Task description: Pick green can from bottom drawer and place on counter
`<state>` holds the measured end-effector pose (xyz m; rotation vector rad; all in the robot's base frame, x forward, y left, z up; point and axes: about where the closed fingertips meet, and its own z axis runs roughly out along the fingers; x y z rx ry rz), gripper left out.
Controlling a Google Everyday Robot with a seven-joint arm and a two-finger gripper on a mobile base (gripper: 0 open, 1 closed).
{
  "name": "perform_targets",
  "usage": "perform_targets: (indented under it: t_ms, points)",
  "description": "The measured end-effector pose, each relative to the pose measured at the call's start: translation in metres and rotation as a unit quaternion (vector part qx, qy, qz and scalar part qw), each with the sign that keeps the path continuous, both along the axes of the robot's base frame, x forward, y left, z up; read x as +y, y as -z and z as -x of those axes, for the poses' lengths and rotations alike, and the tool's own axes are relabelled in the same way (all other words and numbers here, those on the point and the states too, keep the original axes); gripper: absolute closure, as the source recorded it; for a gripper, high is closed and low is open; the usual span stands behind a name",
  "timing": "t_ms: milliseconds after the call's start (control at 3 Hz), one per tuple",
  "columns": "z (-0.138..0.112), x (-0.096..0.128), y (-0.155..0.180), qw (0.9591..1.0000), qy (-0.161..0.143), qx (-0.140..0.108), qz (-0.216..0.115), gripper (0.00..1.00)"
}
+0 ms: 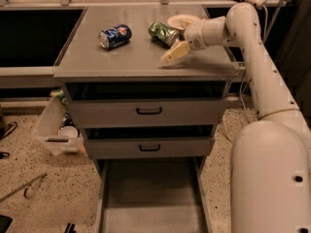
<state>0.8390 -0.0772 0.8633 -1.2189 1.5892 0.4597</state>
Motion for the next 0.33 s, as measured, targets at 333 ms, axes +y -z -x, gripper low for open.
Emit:
perform_targets:
  t_ms: [333]
  points:
    - [0.0, 0.0, 0.0, 1.0, 0.0, 0.0, 0.0, 0.0]
